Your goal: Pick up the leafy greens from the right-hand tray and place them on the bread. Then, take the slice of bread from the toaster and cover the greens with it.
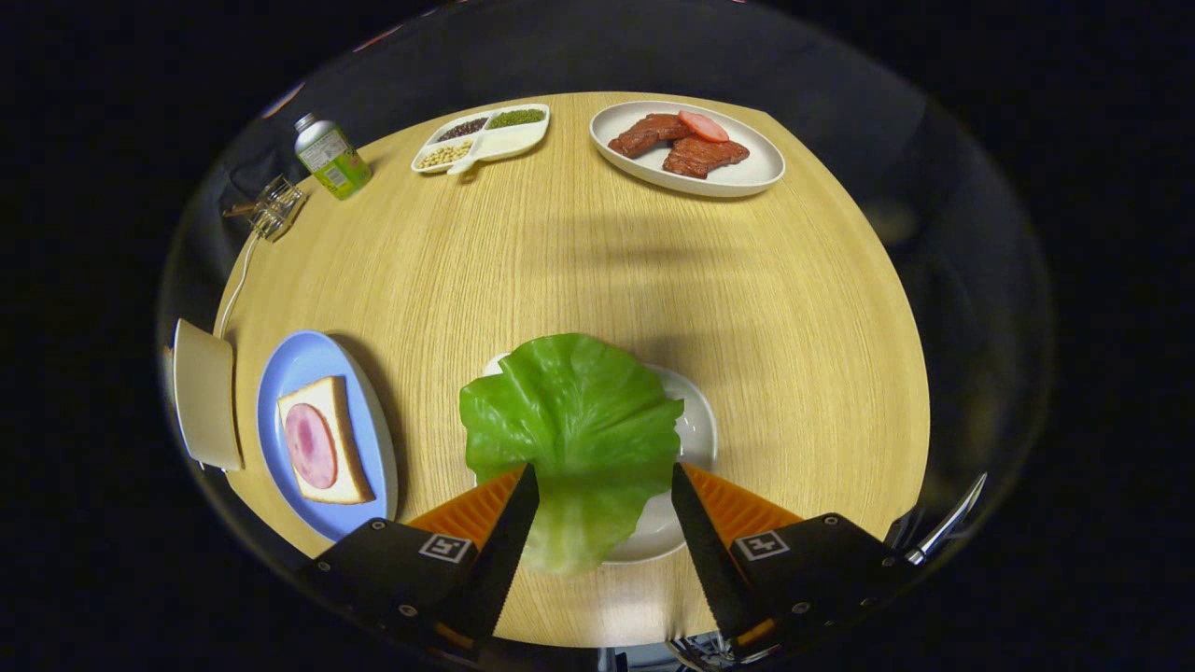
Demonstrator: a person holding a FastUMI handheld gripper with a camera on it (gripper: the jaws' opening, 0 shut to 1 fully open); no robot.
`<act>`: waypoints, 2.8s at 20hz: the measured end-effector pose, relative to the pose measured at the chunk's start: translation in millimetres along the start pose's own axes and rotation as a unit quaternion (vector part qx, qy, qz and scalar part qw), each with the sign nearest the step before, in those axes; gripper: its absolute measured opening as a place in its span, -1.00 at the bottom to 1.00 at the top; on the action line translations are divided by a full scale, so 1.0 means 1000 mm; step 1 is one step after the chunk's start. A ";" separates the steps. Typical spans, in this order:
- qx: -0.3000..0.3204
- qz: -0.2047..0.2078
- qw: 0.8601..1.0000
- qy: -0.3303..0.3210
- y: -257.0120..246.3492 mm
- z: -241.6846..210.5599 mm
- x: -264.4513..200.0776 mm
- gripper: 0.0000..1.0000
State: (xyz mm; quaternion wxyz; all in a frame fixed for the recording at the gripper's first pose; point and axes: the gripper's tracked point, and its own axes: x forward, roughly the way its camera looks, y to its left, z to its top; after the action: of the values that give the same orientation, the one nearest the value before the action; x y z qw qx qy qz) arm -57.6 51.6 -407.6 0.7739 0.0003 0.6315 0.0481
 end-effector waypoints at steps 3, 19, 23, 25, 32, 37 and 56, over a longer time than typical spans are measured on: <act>0.007 0.006 1.000 0.019 0.007 -0.005 0.006 0.66; 0.030 -0.002 0.999 0.017 0.004 -0.008 0.014 -0.60; 0.061 0.011 0.998 0.016 0.000 -0.007 0.013 -0.94; 0.072 0.014 0.997 0.005 0.001 -0.006 0.005 -0.95; 0.083 0.056 0.994 -0.044 0.026 0.010 -0.033 -0.95; 0.078 0.090 0.991 -0.061 0.055 0.023 -0.057 -0.95; -0.019 0.208 0.977 -0.038 0.195 0.015 -0.090 -0.95</act>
State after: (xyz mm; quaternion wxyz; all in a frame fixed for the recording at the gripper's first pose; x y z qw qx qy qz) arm -75.1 239.9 -304.9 0.7701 0.1189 0.5869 0.2200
